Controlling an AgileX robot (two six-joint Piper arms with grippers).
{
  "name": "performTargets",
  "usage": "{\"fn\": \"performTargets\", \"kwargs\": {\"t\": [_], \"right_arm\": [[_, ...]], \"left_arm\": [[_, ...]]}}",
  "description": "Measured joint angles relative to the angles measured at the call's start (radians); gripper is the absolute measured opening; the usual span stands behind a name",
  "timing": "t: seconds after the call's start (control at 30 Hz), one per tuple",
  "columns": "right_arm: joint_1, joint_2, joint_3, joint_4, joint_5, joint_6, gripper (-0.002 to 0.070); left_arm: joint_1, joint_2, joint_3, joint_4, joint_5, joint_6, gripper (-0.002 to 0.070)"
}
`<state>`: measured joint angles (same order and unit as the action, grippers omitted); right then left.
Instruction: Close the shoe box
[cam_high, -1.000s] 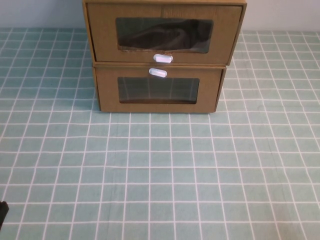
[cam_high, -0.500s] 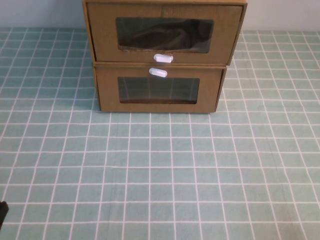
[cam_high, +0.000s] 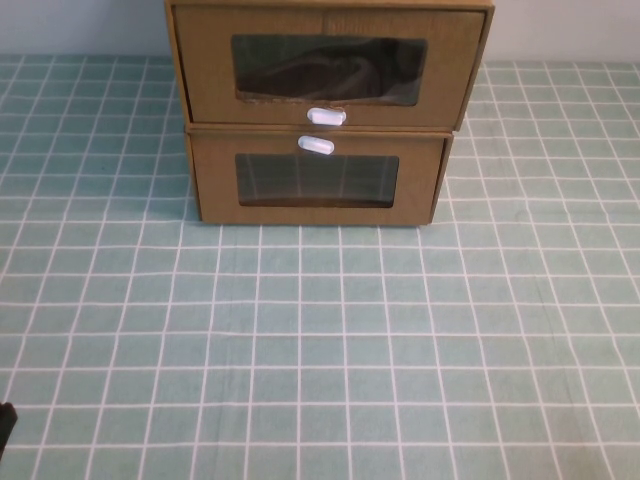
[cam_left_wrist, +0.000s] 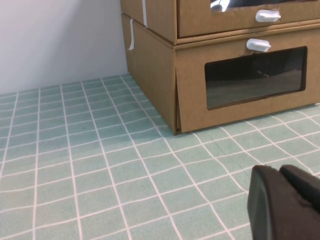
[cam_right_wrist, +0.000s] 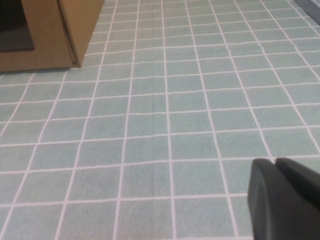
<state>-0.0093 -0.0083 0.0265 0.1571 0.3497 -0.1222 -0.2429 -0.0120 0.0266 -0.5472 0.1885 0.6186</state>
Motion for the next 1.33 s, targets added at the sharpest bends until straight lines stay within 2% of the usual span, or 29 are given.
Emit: {"fn": "performTargets", "kwargs": {"t": [0.1, 0.23, 0.43, 0.5, 0.57, 0.67, 0.77, 0.93, 1.33], "right_arm": [[0.0, 0.0, 0.0, 0.0, 0.0, 0.0, -0.0011], [0.0, 0.0, 0.0, 0.0, 0.0, 0.0, -0.0011], [0.0, 0.0, 0.0, 0.0, 0.0, 0.0, -0.0011], [0.0, 0.0, 0.0, 0.0, 0.0, 0.0, -0.0011], [0.0, 0.0, 0.0, 0.0, 0.0, 0.0, -0.0011], [0.0, 0.0, 0.0, 0.0, 0.0, 0.0, -0.0011], [0.0, 0.0, 0.0, 0.0, 0.0, 0.0, -0.0011], [0.0, 0.0, 0.0, 0.0, 0.0, 0.0, -0.0011], [0.0, 0.0, 0.0, 0.0, 0.0, 0.0, -0.0011]], "left_arm": [[0.0, 0.0, 0.0, 0.019, 0.0, 0.005, -0.0005], [0.0, 0.0, 0.0, 0.112, -0.044, 0.041, -0.0005], [0.0, 0.0, 0.0, 0.144, -0.057, 0.045, -0.0005], [0.011, 0.0, 0.0, 0.222, -0.057, 0.031, -0.0005], [0.047, 0.0, 0.0, 0.321, -0.057, -0.056, -0.0005], [0.121, 0.0, 0.0, 0.412, -0.057, -0.292, -0.0005], [0.18, 0.0, 0.0, 0.478, -0.032, -0.441, -0.0005], [0.194, 0.0, 0.0, 0.507, 0.144, -0.529, -0.0005], [0.196, 0.0, 0.0, 0.509, 0.164, -0.565, -0.0005]]}}
